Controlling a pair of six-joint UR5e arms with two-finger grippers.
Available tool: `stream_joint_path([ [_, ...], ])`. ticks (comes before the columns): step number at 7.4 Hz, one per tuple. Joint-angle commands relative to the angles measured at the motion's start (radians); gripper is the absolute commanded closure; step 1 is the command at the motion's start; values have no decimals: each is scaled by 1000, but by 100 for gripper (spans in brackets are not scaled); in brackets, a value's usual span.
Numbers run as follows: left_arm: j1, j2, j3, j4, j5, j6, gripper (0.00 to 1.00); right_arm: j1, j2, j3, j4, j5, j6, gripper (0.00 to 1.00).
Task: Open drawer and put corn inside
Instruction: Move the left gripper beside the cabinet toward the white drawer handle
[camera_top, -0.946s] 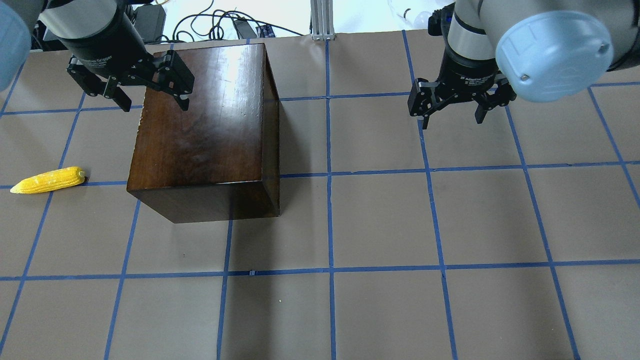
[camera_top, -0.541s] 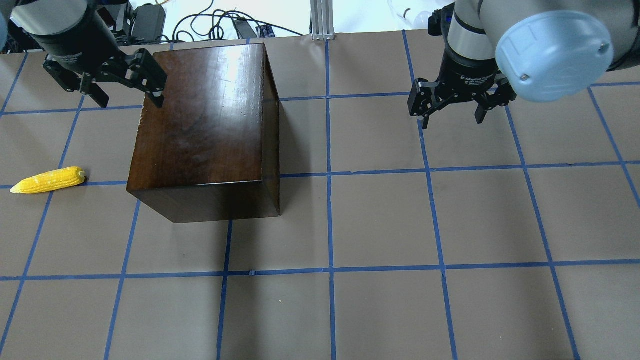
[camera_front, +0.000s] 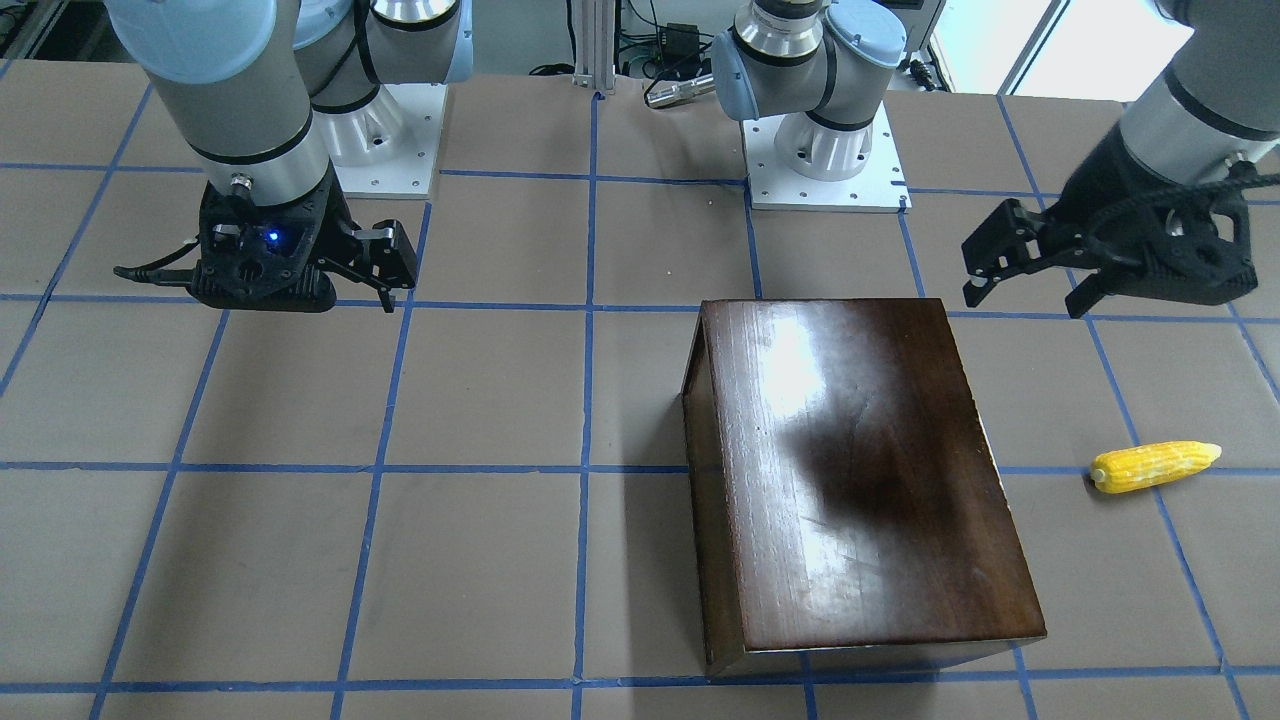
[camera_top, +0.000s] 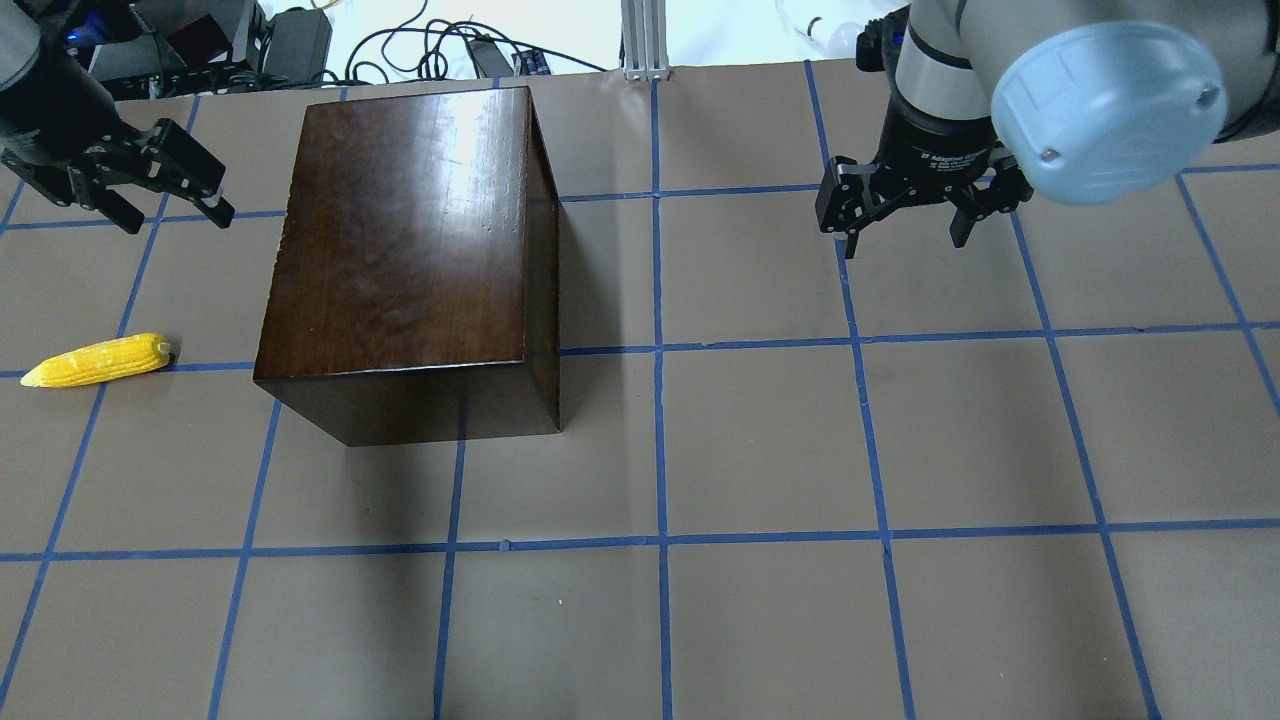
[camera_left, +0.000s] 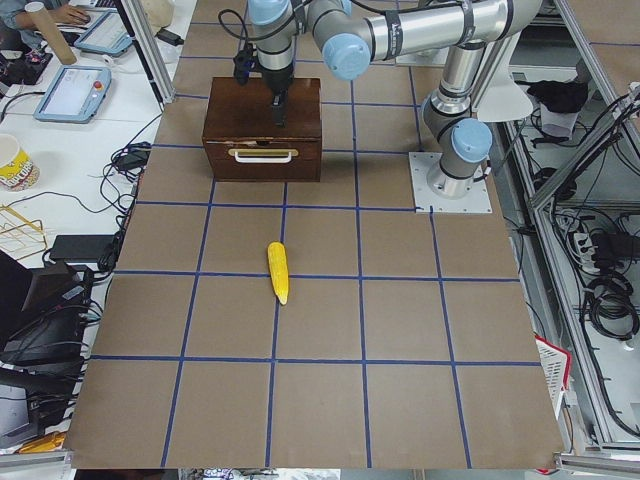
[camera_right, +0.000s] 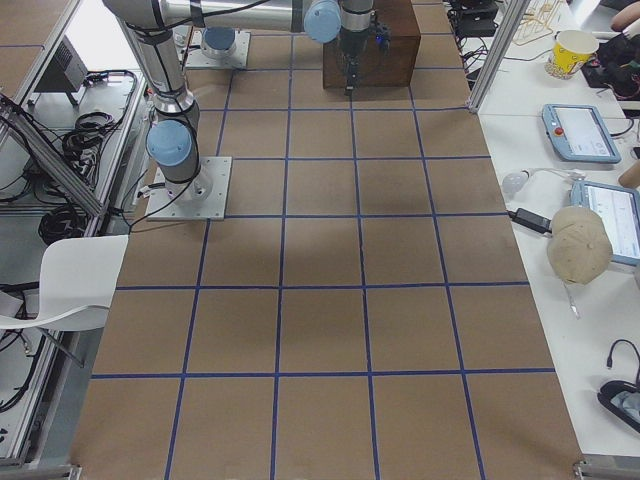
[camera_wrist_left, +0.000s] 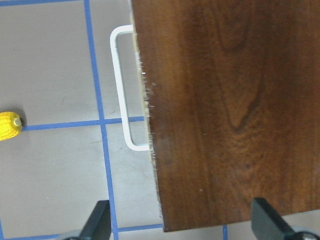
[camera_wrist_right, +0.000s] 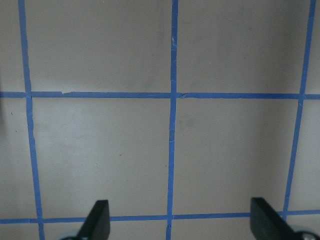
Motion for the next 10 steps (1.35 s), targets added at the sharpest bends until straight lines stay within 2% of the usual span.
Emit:
stream_joint_path([
  [1, 84, -67, -2, 13, -32, 63, 0, 0, 0, 0, 0, 0, 0, 0],
  [5, 107, -188, -5, 106, -35, 89, 0, 0, 0, 0, 0, 0, 0, 0],
  [10, 100, -231, -58, 183, -109, 0, 0, 0, 0, 0, 0, 0, 0, 0],
])
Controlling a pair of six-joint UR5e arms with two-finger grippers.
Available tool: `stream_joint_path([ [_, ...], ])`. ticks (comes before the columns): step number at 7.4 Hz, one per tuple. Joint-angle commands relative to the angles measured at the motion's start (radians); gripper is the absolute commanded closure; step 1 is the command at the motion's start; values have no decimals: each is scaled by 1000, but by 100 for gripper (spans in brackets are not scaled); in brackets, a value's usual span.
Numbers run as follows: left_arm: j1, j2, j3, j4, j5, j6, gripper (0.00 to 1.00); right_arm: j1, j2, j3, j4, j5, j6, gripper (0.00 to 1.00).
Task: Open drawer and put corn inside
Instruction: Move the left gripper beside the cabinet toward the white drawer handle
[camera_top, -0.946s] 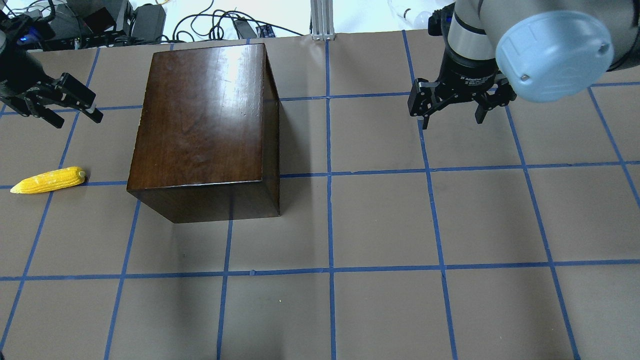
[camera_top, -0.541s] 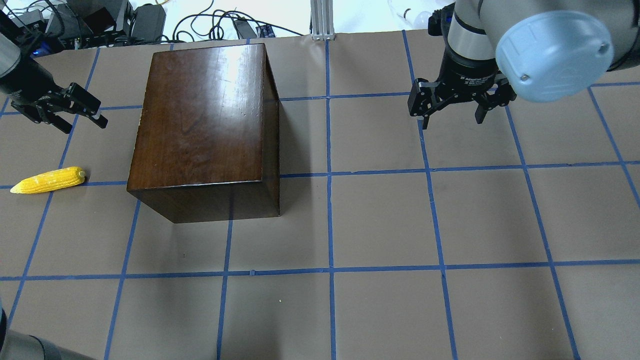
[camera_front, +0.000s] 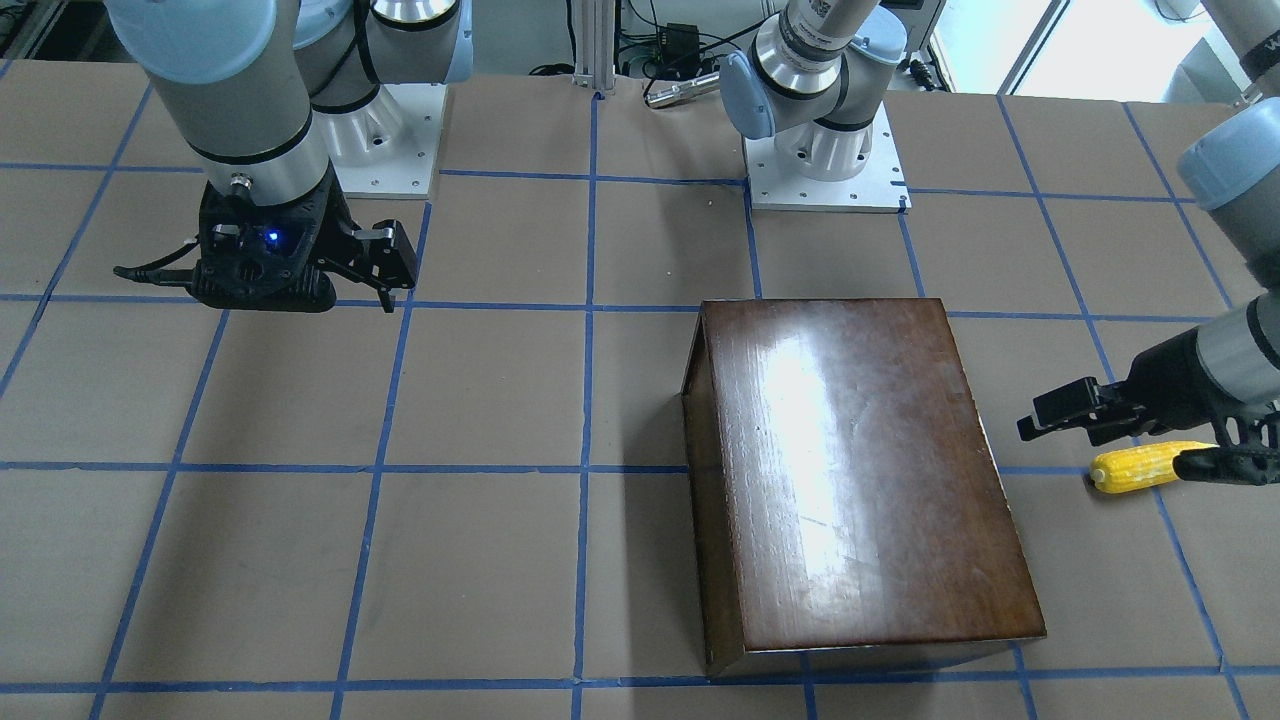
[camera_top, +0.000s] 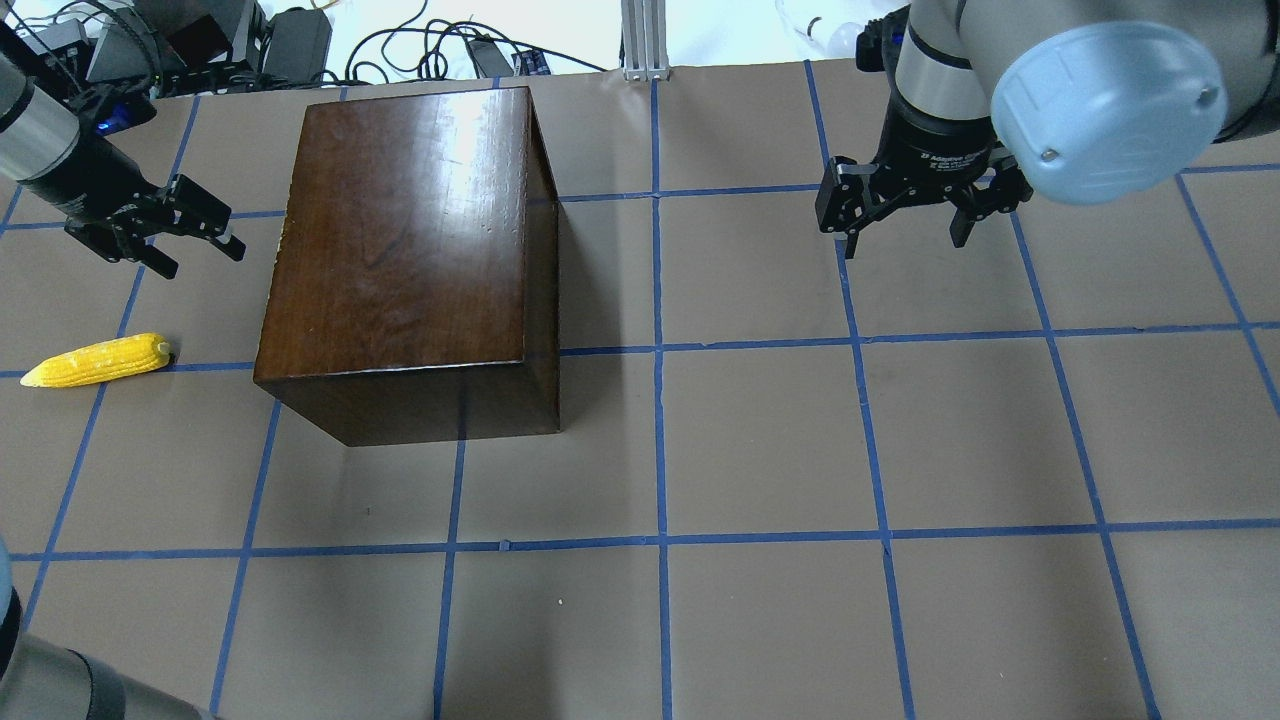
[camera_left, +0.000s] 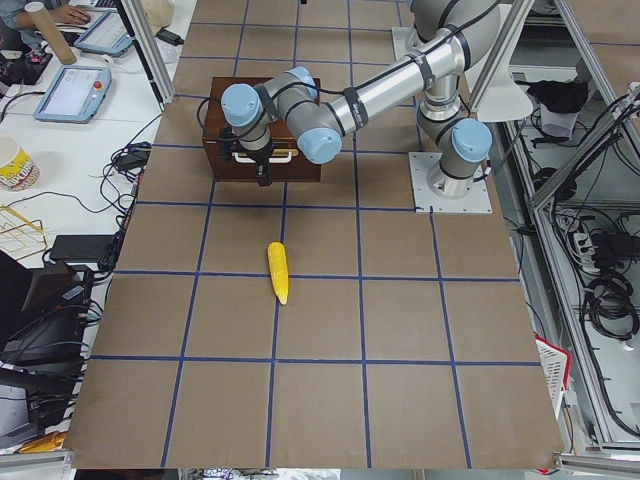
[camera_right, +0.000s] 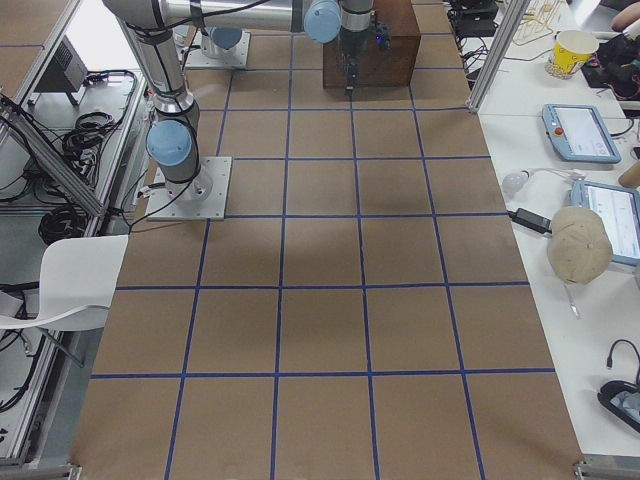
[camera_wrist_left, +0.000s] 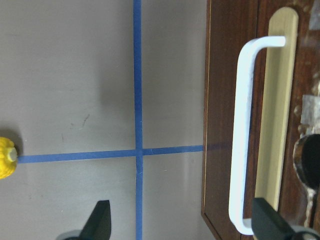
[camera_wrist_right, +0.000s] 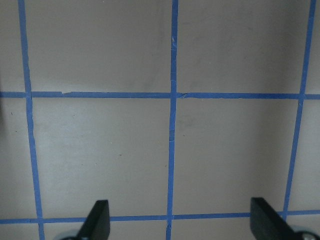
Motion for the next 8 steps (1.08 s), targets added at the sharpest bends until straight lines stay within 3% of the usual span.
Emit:
stream_joint_path([
  [1, -2, -17, -20, 34, -18, -26, 0, 0, 0, 0, -1, 0, 0, 0],
  [4, -2, -28, -26, 35, -101, -27, 0, 0, 0, 0, 0, 0, 0, 0],
  [8, -2, -43, -30, 44, -102, 2, 0, 0, 0, 0, 0, 0, 0, 0],
])
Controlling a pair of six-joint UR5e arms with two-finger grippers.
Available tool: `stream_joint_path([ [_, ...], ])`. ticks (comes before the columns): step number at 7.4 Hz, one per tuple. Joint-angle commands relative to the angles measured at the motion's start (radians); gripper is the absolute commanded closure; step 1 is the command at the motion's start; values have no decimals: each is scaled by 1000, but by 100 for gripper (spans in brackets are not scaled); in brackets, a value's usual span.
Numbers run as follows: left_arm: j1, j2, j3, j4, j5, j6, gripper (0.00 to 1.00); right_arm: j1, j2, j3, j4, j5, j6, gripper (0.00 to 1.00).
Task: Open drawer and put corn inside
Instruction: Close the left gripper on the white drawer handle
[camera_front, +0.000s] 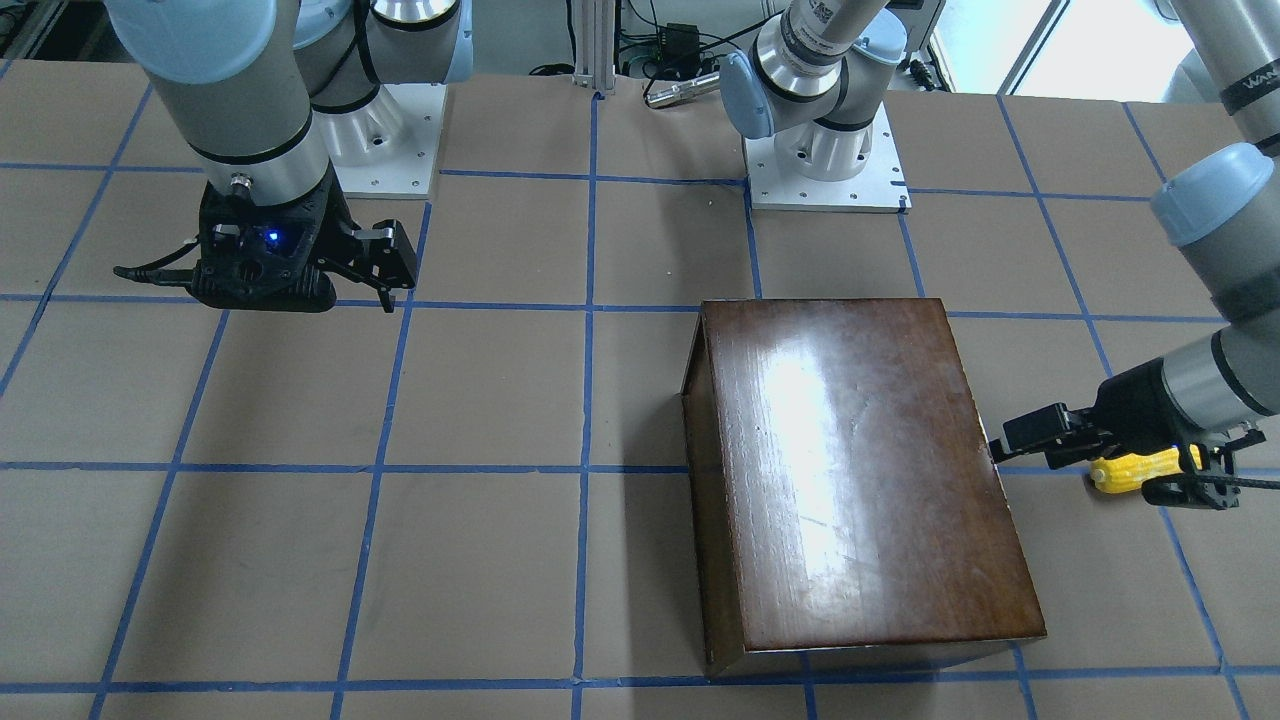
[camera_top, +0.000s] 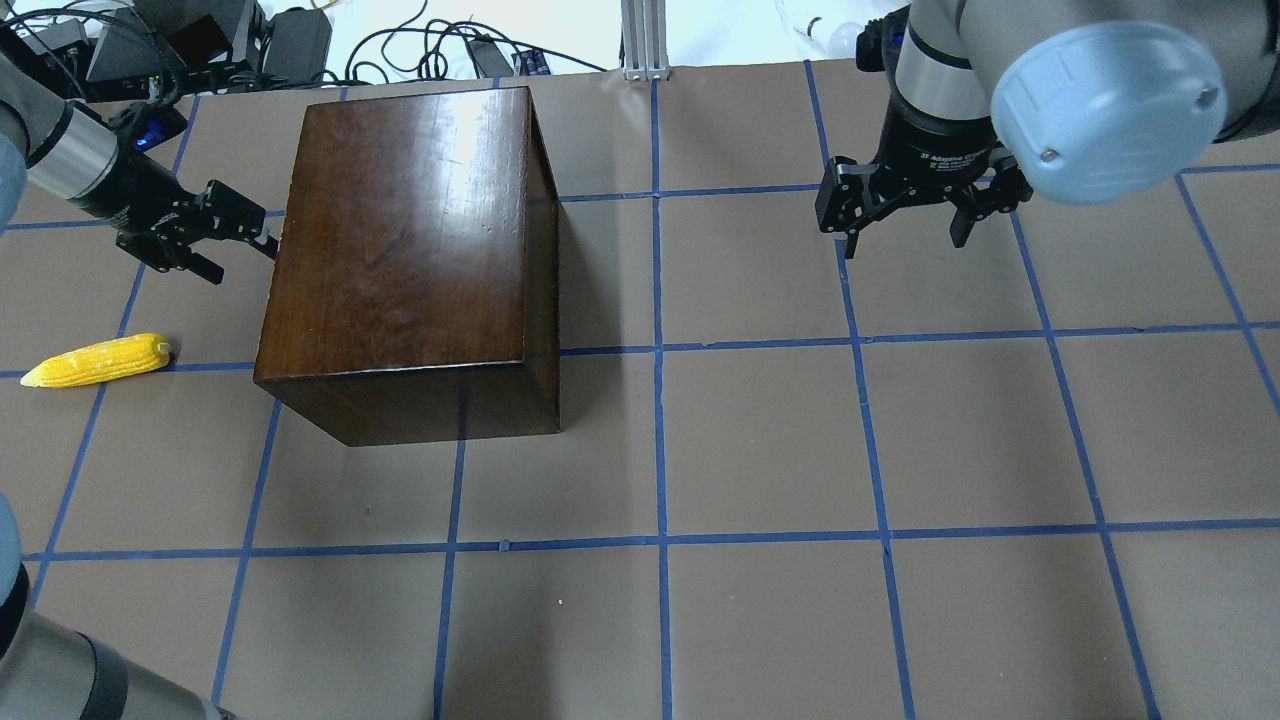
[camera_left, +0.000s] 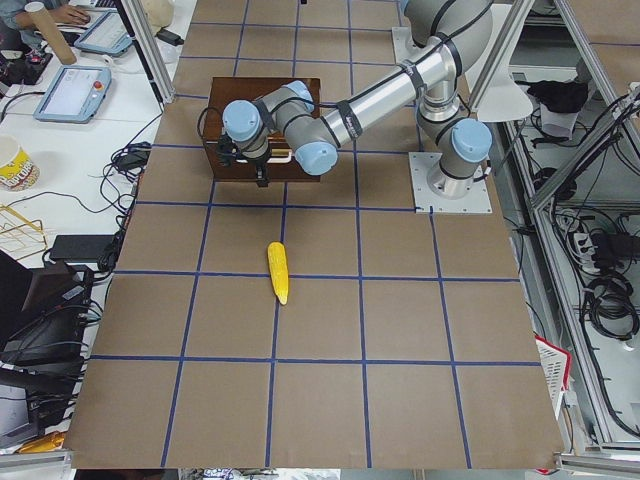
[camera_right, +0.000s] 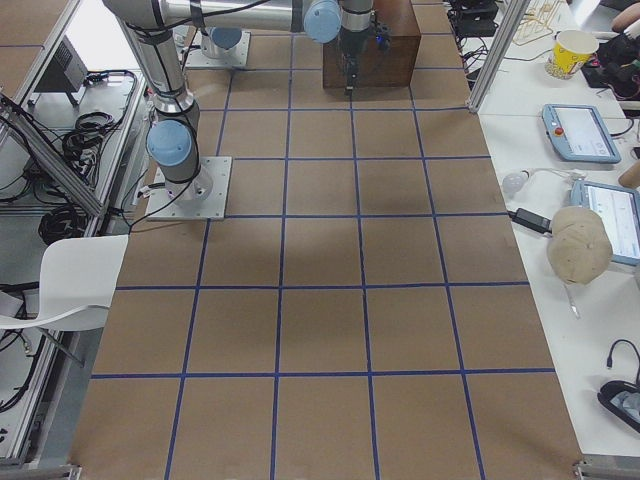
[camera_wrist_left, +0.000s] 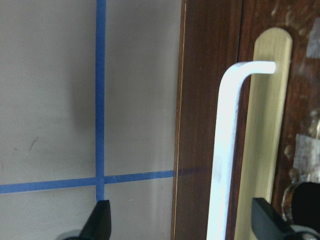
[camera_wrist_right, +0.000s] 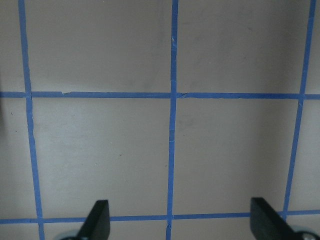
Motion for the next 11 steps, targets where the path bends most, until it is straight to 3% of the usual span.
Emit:
stream_joint_path([
  [1, 0, -12, 1, 6, -2, 12, 0, 0, 0, 0, 0, 0, 0, 0],
  [11, 0, -35, -28, 50, 1, 17, 0, 0, 0, 0, -2, 0, 0, 0],
])
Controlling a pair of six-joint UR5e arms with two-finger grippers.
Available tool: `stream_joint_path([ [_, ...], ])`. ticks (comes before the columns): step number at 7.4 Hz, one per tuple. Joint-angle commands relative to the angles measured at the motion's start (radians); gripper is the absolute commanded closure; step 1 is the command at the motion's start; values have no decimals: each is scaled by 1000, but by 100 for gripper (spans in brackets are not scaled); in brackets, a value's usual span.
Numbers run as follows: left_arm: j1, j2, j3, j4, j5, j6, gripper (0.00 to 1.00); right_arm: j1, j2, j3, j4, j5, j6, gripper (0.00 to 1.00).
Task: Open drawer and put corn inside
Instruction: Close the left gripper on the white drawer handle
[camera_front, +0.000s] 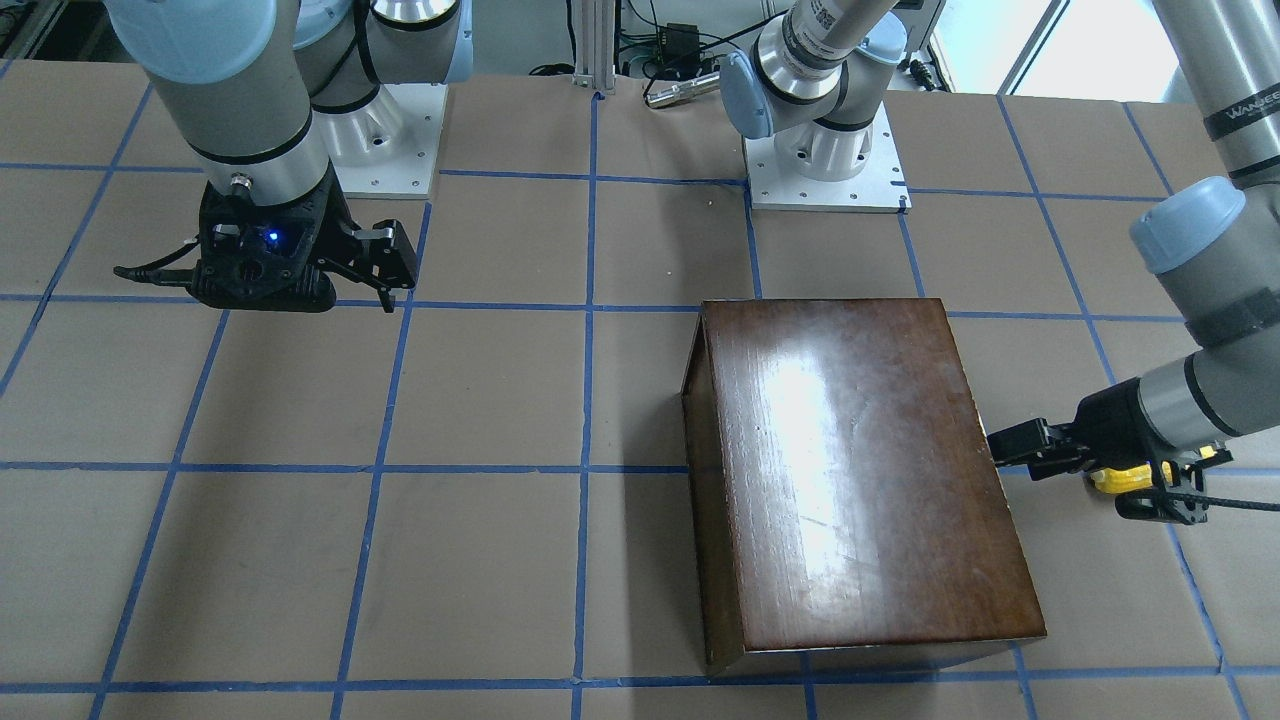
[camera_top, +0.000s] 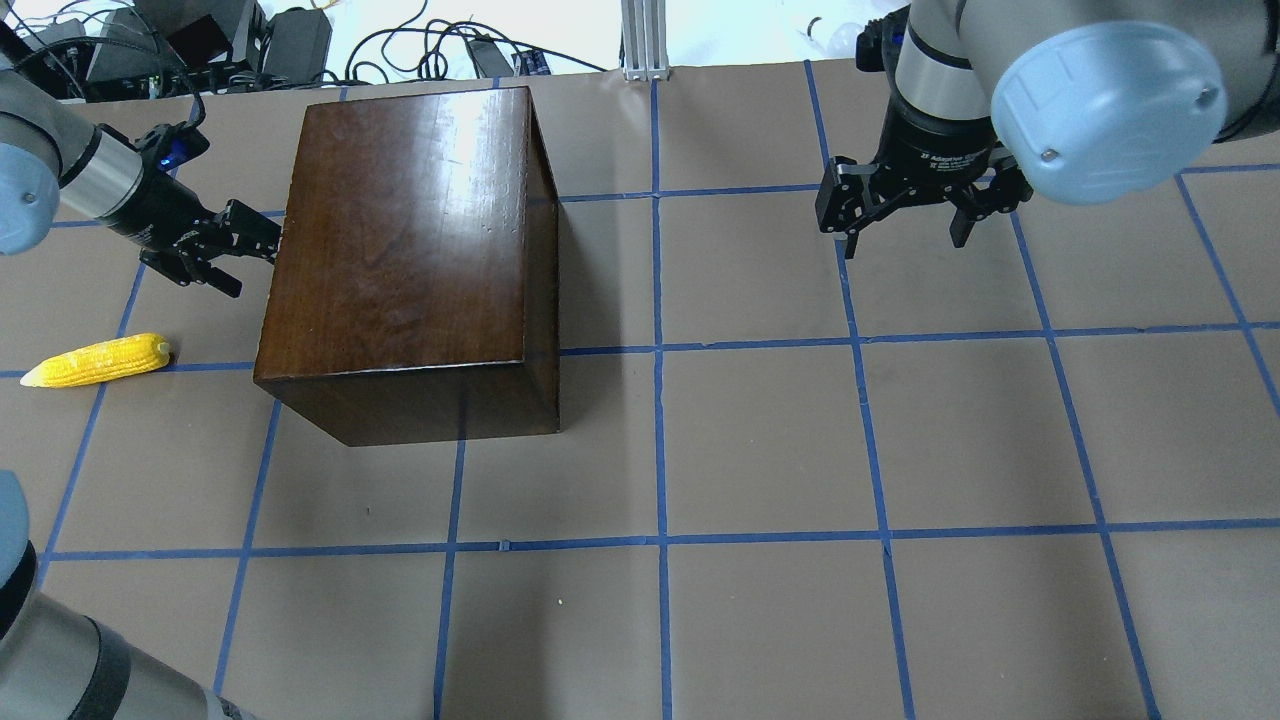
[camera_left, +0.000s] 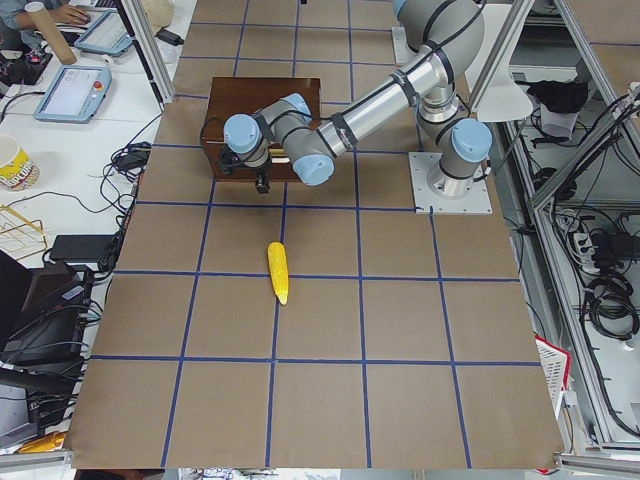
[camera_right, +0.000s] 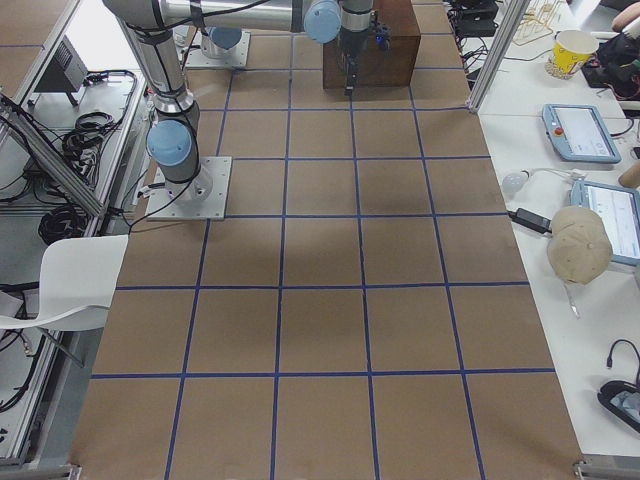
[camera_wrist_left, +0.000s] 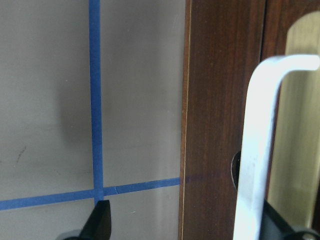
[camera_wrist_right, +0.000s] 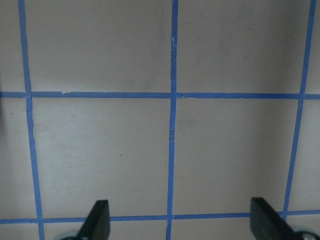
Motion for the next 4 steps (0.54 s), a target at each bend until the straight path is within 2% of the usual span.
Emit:
stream_joint_path([
  [1, 1, -2, -1, 16, 5, 1, 0, 0, 0, 0, 0, 0, 0, 0],
  [4, 3, -1, -4, 43, 13, -1, 0, 0, 0, 0, -1, 0, 0, 0],
])
